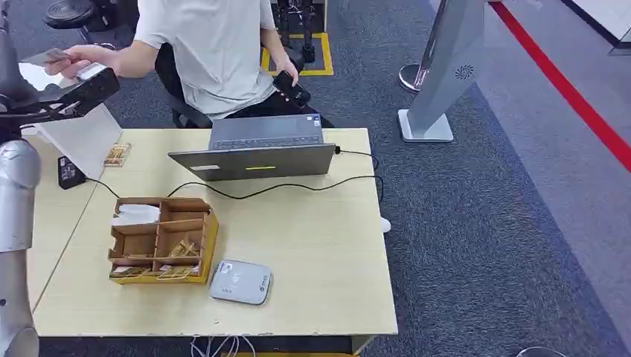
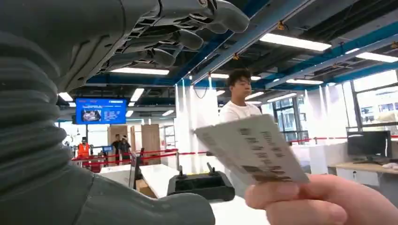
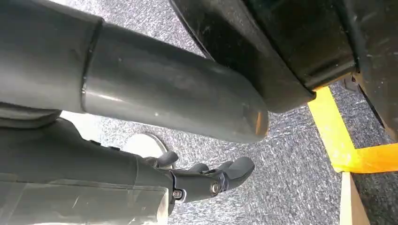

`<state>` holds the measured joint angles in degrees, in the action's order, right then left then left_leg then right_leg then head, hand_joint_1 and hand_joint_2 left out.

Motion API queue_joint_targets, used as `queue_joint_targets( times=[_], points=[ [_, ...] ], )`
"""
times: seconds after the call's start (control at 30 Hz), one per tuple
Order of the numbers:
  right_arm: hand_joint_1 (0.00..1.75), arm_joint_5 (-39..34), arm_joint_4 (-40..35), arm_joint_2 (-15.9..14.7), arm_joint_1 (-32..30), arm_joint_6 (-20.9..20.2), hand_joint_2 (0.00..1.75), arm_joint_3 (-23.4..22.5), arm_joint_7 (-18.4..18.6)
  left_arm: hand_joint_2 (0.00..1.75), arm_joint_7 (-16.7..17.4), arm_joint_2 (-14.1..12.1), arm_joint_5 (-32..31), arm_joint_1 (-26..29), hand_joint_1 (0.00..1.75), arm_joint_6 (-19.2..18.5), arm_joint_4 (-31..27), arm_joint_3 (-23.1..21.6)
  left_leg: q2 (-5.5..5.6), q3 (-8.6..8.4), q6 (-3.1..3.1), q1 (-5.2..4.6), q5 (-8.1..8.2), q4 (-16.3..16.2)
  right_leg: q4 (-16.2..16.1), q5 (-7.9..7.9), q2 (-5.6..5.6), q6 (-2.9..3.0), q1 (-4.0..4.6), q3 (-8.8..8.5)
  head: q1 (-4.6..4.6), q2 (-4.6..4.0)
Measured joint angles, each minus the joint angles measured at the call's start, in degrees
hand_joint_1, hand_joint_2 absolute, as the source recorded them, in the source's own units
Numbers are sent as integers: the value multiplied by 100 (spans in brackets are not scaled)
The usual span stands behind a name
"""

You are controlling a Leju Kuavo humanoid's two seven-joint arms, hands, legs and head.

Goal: Pass the card to the sensor for recognition and then transmit it.

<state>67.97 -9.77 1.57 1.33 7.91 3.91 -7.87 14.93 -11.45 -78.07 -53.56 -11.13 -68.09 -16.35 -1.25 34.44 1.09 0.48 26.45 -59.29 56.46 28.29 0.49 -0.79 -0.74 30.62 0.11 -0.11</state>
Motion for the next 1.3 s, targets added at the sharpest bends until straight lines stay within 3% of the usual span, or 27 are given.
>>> queue_joint_targets(
  times=[0.27, 0.3, 0.33, 1.3],
  points=[
    [0, 26, 0, 0, -1, 13, 0, 0, 0, 175, 11, 2, 28, 26, 0, 33, 173, -35, 1, 0, -1, 0, -2, 0, 0, -1, 0, -1, -1, -2, 2, 0],
    [0, 26, 0, 0, -1, 15, 0, 0, 0, 175, 13, 4, 33, 41, 17, 44, 188, -35, 1, 0, -1, -1, -2, 0, 0, -1, -1, -1, -1, -2, 0, 0],
    [0, 26, 0, 0, -1, 18, 0, 0, 0, 175, 11, 4, 37, 55, 175, 46, 199, -35, 2, 0, -1, -1, -2, 0, 0, -1, -2, -1, -1, -2, 2, 0],
    [0, 111, 0, -13, -5, 31, 0, 0, 0, 175, -190, 50, 188, 292, 175, 153, 228, -35, 2, 1, -2, 0, -2, 0, 0, -1, -1, 0, 0, 0, 0, 0]
  ],
)
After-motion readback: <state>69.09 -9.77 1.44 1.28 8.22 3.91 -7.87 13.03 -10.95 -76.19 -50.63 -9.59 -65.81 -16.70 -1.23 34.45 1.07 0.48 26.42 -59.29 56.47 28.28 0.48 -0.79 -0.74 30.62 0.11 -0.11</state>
